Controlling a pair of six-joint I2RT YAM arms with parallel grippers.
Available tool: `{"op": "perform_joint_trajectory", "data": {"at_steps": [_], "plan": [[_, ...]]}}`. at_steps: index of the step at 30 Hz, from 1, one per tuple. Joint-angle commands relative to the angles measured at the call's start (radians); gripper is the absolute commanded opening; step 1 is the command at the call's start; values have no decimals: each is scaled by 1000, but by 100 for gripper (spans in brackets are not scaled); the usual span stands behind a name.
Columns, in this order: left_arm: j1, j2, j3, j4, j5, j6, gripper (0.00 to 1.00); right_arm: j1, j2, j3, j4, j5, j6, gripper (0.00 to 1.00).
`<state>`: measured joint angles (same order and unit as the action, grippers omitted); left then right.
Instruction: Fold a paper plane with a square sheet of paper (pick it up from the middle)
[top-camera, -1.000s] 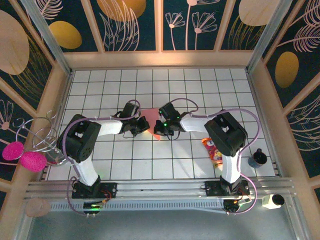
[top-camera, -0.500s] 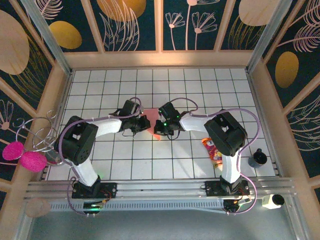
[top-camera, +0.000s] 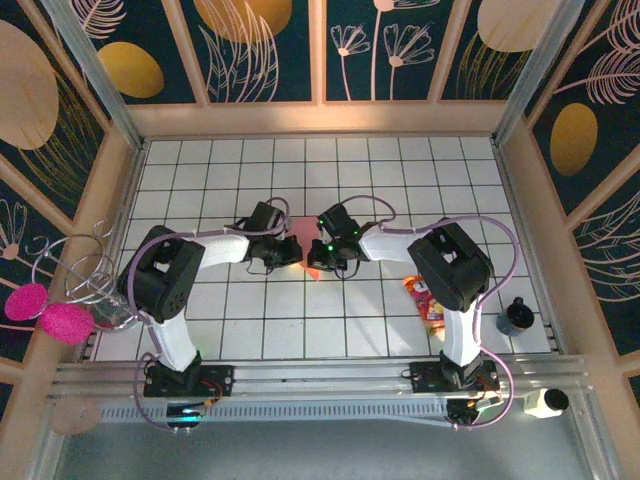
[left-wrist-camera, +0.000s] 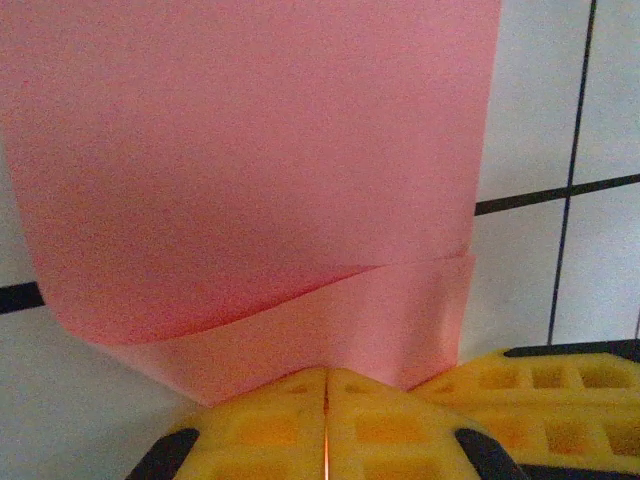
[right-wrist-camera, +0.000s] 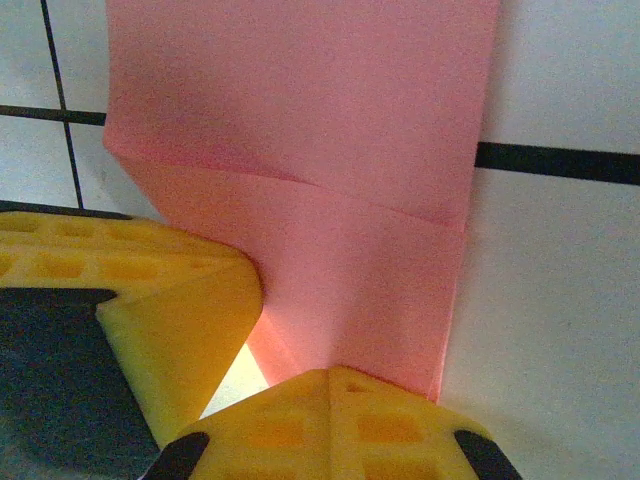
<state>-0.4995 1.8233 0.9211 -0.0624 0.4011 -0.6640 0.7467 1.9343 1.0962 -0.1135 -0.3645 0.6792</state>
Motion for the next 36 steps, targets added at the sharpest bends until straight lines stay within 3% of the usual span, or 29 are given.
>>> {"op": "perform_joint_trajectory", "data": {"at_steps": [1,10,17,22,28,36], "plan": [[19,33,17,-101,-137,48,8,-3,70,-27,-141,79,-28,0],[169,58,22,-117,-157,65,8,-6,64,-64,-187,134,-49,0],[209,59,120,-172,-207,94,9,-7,52,-66,-180,140,-47,0],[209,6,154,-200,-221,104,10,-6,50,-55,-174,135,-50,0],[177,-103,87,-100,-74,65,11,-6,43,-42,-128,94,-55,0],[76,-92,22,37,42,-36,14,-20,15,-47,-52,32,-72,0]]}}
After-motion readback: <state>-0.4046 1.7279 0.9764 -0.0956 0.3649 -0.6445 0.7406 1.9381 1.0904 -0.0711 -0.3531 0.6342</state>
